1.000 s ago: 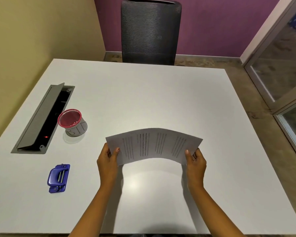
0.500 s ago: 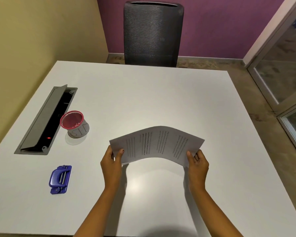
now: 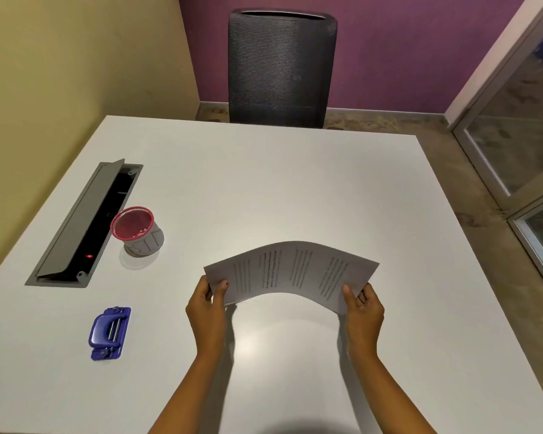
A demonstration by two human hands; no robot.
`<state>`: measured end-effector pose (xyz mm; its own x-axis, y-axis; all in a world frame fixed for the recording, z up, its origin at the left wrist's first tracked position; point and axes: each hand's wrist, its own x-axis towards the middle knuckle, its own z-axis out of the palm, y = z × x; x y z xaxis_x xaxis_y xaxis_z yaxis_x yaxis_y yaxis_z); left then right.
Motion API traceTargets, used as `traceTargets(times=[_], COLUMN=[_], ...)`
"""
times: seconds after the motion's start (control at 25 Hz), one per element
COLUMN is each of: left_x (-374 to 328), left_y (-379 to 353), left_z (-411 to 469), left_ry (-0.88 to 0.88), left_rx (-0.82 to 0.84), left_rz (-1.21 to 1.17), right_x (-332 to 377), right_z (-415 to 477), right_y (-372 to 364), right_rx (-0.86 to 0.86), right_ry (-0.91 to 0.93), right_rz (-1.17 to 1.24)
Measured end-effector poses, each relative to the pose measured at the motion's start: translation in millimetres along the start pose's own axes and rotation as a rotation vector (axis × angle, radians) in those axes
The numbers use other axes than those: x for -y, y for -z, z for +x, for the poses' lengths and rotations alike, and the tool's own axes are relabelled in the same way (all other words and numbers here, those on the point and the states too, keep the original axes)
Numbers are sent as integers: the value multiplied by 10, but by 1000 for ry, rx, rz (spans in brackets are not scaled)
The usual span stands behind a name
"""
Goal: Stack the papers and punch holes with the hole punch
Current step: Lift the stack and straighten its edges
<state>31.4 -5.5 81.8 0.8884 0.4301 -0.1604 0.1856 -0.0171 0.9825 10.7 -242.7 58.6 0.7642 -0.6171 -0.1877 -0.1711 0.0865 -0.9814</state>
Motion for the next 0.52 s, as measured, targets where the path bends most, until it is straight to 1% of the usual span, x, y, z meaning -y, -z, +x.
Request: traceTargets(times=[0.2, 0.4, 0.52], left_x=[58, 15, -30], left_y=[3, 60, 129], left_z=[-28, 29, 83], left_ry=[42, 41, 76], left_rx=[-9, -37, -60], left_rz=[30, 72, 66], right_x=[-64, 3, 72], right_z=[-13, -18, -5], right_y=[-1, 26, 55], right_rx=[-14, 20, 8], right_ry=[-36, -16, 2], right_rz=[-49, -48, -20])
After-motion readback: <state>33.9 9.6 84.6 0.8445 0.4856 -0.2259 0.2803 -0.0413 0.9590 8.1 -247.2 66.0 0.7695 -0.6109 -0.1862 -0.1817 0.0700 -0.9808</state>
